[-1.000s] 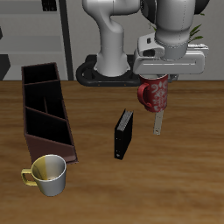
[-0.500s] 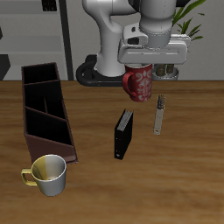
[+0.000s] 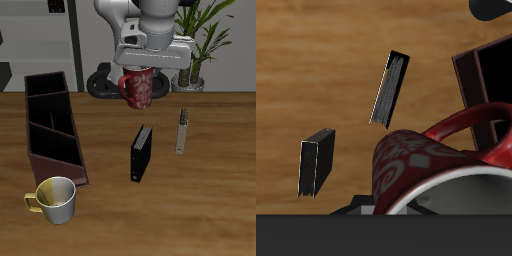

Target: Place the red mug into the right desk caddy's right compartment and place the yellow book into the right desk caddy's back compartment

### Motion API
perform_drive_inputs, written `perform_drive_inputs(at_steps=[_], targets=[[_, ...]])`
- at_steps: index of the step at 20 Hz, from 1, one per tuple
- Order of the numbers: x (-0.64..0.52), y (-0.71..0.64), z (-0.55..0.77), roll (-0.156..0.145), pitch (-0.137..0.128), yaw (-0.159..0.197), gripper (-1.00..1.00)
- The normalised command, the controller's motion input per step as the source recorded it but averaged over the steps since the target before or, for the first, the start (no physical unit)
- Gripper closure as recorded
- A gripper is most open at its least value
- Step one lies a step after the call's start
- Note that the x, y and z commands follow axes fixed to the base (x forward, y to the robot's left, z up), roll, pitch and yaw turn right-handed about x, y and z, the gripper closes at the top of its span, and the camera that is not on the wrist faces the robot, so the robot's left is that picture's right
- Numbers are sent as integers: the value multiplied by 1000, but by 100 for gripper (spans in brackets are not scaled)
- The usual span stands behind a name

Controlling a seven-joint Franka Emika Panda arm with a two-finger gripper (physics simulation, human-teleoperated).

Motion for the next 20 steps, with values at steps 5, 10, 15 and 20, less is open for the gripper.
perform_drive_inputs(at_steps=[5,10,15,20], targets=[[-240,-352,-53,-37,12,-18,100],[-147,-339,-98,-43,24,-3,100],[-67,-451,-68,-59,30,-8,100],[-252,-343,57,-41,-21,-3,100]])
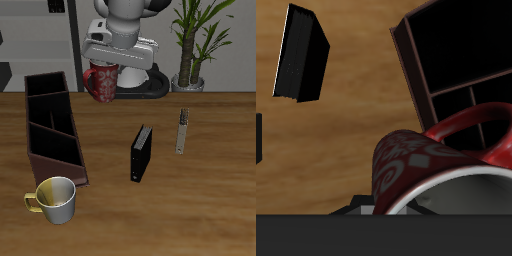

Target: Place the red mug into the right desk caddy's right compartment and place the yellow book into the right desk caddy's back compartment

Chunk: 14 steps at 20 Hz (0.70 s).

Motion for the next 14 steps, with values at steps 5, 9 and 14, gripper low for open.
perform_drive_inputs(at_steps=[5,9,14], targets=[[-285,-229,39,-34,-9,7,100],[-259,-111,3,5,0,28,100],[-165,-334,178,0,11,-41,100]])
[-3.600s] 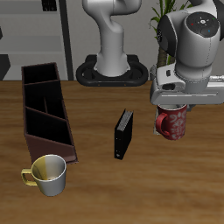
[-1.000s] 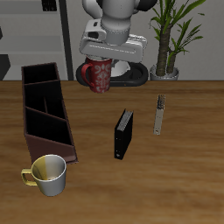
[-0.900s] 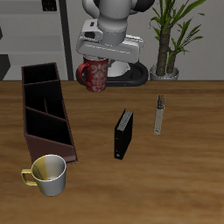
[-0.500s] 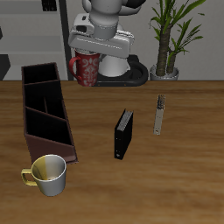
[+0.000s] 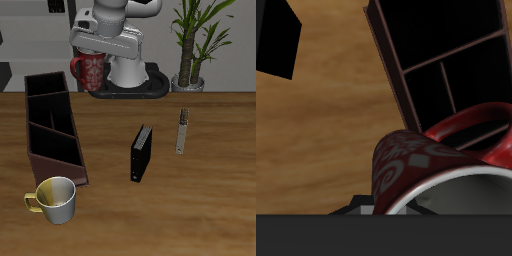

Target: Place the red mug into the right desk caddy's right compartment and place the yellow book into the right desk caddy's back compartment

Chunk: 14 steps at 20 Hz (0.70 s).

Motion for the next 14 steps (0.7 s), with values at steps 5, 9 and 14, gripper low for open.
perform_drive_inputs(at_steps=[5,9,14], targets=[[-143,-350,105,-30,7,-19,100],[-125,-113,89,30,6,27,100],[41,-356,144,-34,-7,0,100]])
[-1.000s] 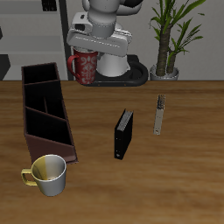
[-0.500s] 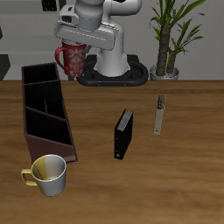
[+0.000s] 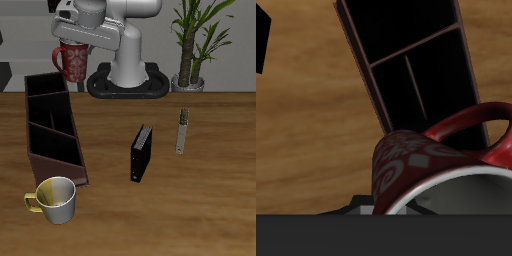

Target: Place the red mug into the right desk caddy's right compartment and place the yellow book into the right desk caddy's back compartment

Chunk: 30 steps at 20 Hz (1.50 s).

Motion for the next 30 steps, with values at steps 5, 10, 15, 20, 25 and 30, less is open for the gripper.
perform_drive_inputs(at_steps=[5,10,15,20,25,30], targets=[[6,-244,-82,-62,20,10,100],[-181,-126,17,-20,-2,28,100],[-82,-272,6,-67,-33,29,100],[-66,-222,-80,-30,-15,0,100],[-81,-156,-60,23,15,6,100],[-89,-55,-110,83,10,40,100]])
